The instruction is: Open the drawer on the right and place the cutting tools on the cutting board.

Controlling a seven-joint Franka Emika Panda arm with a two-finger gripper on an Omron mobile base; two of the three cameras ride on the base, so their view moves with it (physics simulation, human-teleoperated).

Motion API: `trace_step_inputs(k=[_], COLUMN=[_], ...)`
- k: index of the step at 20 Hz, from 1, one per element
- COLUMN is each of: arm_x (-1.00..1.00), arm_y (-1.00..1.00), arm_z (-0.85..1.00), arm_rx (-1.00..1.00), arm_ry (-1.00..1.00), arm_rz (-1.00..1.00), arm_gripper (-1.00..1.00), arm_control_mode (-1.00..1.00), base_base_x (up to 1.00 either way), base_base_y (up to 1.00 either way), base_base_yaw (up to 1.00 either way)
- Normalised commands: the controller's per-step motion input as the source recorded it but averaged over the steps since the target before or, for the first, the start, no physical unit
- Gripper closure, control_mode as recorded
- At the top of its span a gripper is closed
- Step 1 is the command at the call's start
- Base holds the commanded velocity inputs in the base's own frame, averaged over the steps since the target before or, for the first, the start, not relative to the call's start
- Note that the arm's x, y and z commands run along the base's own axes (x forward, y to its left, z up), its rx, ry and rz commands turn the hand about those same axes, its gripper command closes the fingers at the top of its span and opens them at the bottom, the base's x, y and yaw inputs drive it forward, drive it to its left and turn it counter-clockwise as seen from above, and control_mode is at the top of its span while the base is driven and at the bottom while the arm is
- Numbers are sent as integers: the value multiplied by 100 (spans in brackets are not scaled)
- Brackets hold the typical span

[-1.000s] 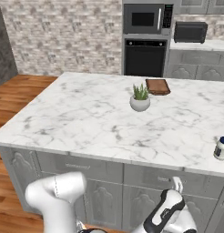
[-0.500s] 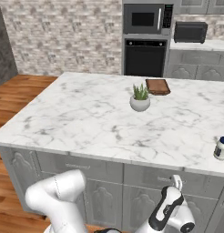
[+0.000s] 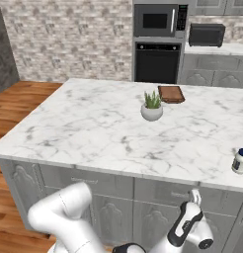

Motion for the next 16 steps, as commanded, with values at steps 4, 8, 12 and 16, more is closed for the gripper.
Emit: trace_step_inputs(k=[4, 8, 12, 16], arm_x=[37, 30, 11, 0], arm_y=[-24, -20, -2, 0], arm_z=[-33, -23, -12, 0], arm_rx=[0, 0, 0, 0], arm_ry=[-4, -3, -1, 0], arm_rz=[0, 0, 0, 0], arm_gripper=[-100, -100, 100, 100], arm_control_mode=[-100, -100, -100, -100], base_base_x=[0, 0, 0, 0], base_base_y=[0, 0, 0, 0], base_base_yaw=[0, 0, 0, 0])
